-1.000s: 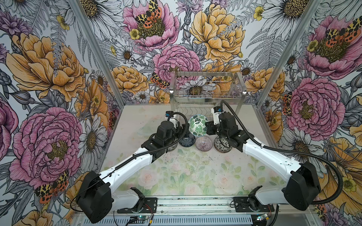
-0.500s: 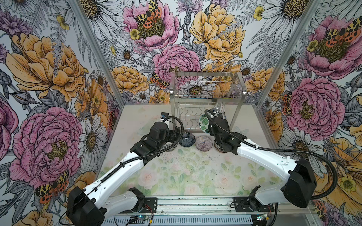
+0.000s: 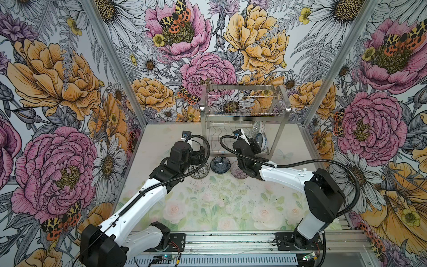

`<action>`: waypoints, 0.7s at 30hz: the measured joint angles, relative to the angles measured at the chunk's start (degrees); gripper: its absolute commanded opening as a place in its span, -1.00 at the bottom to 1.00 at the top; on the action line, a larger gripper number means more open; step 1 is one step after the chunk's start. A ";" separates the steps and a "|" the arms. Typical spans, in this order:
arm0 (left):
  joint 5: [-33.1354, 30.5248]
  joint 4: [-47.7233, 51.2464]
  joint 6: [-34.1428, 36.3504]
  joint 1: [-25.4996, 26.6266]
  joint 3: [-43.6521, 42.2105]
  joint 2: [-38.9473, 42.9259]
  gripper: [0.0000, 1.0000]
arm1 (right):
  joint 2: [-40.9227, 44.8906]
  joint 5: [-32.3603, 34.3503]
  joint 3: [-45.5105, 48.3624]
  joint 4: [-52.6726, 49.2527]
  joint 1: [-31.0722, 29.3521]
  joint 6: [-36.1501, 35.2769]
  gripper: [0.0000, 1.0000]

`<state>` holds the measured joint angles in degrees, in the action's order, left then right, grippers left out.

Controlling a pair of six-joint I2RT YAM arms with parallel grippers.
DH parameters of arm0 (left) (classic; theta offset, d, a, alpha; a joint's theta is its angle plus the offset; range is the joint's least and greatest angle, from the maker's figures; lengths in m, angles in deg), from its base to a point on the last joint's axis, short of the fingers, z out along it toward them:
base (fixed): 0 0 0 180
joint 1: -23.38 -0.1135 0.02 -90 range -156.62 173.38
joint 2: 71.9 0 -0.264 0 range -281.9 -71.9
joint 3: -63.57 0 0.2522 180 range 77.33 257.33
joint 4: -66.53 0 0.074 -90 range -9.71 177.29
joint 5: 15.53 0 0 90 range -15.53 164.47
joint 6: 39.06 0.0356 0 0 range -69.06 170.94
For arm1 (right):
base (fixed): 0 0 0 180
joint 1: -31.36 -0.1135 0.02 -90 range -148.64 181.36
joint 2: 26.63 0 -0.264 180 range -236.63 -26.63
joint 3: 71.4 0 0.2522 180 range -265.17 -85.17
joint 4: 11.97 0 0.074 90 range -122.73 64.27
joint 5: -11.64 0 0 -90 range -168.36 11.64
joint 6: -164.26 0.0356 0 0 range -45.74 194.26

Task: Load the bowls into the dish rack
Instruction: 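Carry the green leaf bowl into the rack beside the blue bowl with the right gripper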

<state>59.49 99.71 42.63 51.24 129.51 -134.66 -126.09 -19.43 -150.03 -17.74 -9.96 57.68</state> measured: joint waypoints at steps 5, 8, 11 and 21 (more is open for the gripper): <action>1.07 -0.50 -0.02 -1.44 -0.39 0.00 0.98 | -7.61 0.68 -4.42 5.01 1.79 -5.95 -1.00; 2.25 -1.07 -0.02 -1.99 -0.42 -0.02 0.97 | -11.02 1.01 -7.26 8.00 2.97 -9.22 -1.00; 3.23 -1.88 -0.04 -2.23 -0.39 -0.28 0.97 | -13.79 1.36 -9.81 10.91 4.00 -12.24 -1.00; 4.61 -2.25 -0.04 -3.23 -0.42 -1.25 0.97 | -25.07 2.60 -19.21 20.24 7.19 -23.61 -1.00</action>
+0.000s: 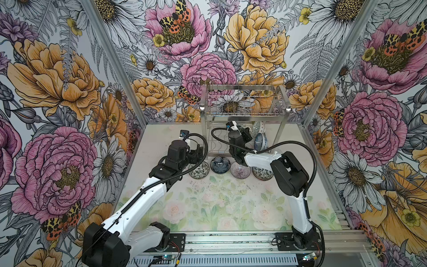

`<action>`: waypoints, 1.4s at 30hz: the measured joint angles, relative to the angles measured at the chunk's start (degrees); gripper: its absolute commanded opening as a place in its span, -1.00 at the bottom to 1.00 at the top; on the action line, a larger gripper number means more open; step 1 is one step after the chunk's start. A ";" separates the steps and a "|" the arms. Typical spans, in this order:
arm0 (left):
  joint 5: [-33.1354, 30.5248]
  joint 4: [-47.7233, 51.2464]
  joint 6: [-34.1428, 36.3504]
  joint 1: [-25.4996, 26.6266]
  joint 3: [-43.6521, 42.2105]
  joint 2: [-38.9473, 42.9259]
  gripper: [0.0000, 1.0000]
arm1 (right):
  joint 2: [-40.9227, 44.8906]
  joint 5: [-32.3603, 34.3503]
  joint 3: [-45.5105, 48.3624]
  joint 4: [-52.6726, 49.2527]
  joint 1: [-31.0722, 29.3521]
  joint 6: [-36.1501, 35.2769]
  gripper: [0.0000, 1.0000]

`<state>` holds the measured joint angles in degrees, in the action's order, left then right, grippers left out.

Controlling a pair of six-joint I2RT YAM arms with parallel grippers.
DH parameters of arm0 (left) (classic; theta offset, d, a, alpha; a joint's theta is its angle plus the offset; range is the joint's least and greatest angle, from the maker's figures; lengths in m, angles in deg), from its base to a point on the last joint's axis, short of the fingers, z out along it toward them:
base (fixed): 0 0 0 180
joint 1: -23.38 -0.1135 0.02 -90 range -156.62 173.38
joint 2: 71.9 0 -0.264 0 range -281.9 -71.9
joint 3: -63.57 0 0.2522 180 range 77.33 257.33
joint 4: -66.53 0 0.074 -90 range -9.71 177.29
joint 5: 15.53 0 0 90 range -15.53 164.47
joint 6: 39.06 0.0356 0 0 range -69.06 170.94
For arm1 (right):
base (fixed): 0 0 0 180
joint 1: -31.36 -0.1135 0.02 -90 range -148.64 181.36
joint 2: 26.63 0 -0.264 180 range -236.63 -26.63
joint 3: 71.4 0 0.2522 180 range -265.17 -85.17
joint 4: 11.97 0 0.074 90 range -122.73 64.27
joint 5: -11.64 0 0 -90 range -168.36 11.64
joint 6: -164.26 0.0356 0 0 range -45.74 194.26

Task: Load the bowls into the dish rack
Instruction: 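Carry the green leaf bowl into the rack beside the blue bowl with the right gripper, then lower the green leaf bowl into the rack slots and open the right gripper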

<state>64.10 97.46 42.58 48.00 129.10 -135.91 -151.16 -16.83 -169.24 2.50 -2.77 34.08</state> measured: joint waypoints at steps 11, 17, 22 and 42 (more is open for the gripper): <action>0.92 -0.31 -0.02 -0.66 0.02 -0.33 0.97 | -9.05 1.86 -13.14 1.75 3.76 -5.22 -1.00; 1.22 -0.59 -0.02 -0.87 0.00 -0.92 0.97 | -13.92 2.51 -19.37 1.90 5.22 -6.49 -1.00; 1.62 -0.83 -0.04 -1.09 -0.07 -1.49 0.97 | -18.38 3.17 -24.44 1.18 5.86 -7.08 -1.00; 2.38 -1.18 -0.04 -2.25 -0.85 -2.12 0.97 | -23.37 3.37 -32.89 -5.55 6.10 -5.70 -1.00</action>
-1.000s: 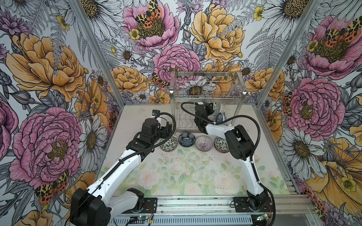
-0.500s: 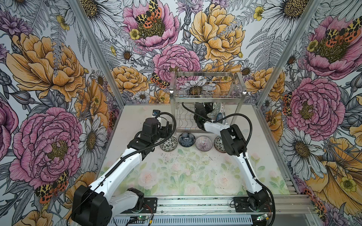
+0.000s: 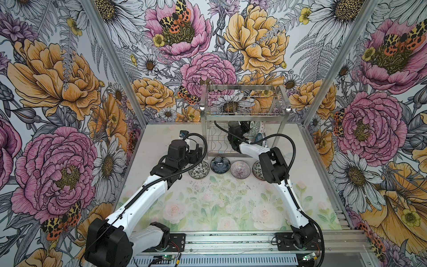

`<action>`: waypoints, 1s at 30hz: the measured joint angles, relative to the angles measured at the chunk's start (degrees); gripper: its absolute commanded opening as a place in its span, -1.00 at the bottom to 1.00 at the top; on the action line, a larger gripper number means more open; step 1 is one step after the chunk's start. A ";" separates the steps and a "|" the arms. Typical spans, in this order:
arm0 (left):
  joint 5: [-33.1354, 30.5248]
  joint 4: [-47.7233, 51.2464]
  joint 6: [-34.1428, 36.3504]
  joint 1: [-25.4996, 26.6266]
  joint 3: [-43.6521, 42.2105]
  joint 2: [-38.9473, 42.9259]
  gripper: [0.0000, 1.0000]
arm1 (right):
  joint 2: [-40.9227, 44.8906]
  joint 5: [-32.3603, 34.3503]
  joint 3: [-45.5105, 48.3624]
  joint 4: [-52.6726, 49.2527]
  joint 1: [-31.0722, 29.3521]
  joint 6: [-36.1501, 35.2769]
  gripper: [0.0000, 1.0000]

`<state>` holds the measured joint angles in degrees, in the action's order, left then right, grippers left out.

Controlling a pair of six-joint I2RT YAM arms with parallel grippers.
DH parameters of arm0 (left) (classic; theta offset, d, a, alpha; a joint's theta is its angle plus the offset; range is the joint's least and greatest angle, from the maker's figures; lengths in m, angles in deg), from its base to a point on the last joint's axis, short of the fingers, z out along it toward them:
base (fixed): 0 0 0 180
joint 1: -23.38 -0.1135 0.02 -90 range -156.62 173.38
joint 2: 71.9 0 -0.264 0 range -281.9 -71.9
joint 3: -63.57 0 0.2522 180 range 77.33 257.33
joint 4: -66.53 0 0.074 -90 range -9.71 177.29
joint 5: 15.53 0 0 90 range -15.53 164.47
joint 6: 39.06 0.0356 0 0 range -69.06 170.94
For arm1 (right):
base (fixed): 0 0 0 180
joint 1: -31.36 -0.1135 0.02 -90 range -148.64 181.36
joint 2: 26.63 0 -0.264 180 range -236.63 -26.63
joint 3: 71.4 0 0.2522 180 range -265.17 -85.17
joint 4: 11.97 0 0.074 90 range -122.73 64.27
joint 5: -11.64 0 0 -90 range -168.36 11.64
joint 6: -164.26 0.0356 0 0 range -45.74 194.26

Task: Load the bowls into the dish rack
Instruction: 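Lower the green leaf bowl into the rack slots and open the right gripper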

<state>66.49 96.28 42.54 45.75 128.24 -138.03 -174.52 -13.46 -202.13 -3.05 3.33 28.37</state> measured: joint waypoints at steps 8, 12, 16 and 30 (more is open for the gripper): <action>0.13 -0.61 -0.13 -0.15 -0.04 0.00 0.97 | 0.00 0.37 -0.02 -0.85 0.00 1.36 -1.00; 0.15 -1.18 -0.15 -0.15 -0.04 0.00 0.97 | 0.00 0.50 0.02 -1.05 0.00 1.86 -1.00; 0.17 -1.25 -0.15 -0.15 -0.04 0.00 0.97 | 0.07 1.09 0.68 -0.70 -0.13 2.82 -1.00; 0.90 -1.27 -0.20 -0.15 -0.04 0.00 0.97 | 2.23 0.68 3.10 -5.95 -0.48 9.75 -0.92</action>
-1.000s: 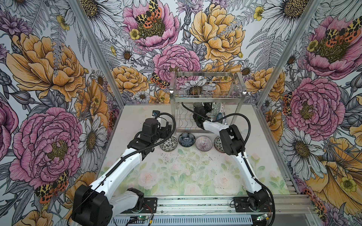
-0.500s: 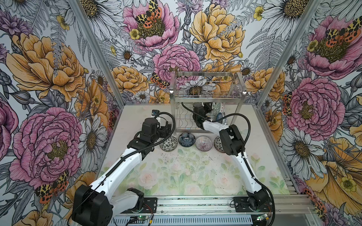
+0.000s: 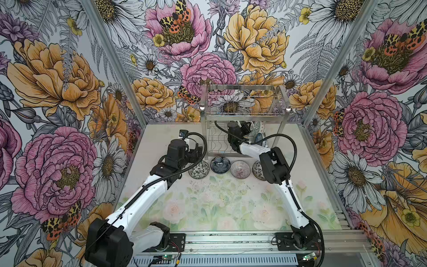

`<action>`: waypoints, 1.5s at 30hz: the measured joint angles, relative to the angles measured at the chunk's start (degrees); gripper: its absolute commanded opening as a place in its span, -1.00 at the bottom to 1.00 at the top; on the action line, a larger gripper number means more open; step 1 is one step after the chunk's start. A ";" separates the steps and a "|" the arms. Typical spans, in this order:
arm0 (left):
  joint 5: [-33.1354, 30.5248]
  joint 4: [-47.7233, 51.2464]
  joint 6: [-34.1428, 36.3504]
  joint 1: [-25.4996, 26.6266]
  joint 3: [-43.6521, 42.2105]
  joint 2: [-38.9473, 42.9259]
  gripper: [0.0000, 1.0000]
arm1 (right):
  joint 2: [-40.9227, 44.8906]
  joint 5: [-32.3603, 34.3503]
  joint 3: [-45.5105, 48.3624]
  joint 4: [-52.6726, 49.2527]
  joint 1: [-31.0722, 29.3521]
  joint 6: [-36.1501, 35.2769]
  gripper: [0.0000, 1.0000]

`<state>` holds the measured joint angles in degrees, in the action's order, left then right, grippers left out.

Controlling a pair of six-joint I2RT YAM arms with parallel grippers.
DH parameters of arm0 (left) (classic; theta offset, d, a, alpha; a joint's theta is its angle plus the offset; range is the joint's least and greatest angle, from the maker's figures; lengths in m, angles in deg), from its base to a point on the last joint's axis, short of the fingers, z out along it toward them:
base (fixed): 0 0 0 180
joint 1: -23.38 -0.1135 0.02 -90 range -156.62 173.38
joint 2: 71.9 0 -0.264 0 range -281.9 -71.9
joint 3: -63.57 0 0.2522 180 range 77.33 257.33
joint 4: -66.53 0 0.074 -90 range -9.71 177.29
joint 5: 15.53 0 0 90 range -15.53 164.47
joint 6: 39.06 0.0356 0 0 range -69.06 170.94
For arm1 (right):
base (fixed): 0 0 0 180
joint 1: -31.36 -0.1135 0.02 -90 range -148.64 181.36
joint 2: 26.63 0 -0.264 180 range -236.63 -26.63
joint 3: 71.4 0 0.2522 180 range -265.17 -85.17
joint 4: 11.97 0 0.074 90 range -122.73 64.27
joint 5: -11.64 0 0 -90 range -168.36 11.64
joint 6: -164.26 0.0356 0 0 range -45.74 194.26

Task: Load the bowls into the dish rack
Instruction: 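Lower the green leaf bowl into the rack slots and open the right gripper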

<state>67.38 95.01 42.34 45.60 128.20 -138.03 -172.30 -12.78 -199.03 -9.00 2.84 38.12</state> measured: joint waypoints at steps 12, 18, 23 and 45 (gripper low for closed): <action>0.35 0.00 -0.17 0.00 0.00 0.00 0.97 | 0.46 -0.44 0.15 -4.13 -0.02 2.73 -0.68; 0.35 0.00 -0.22 0.00 0.00 0.00 0.97 | 0.48 -1.07 0.17 -4.79 0.00 2.73 -0.52; 0.35 0.00 -0.24 0.00 0.00 0.00 0.97 | 0.96 -1.95 1.25 -5.40 -0.02 2.75 -0.38; 0.31 0.02 -0.44 0.98 -0.92 1.77 0.97 | 12.61 -6.58 12.74 -5.84 -0.85 4.79 0.82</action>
<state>67.69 95.03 41.90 46.58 127.28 -136.26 -159.68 -19.36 -186.29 -14.83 1.99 42.91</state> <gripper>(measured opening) 0.986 0.874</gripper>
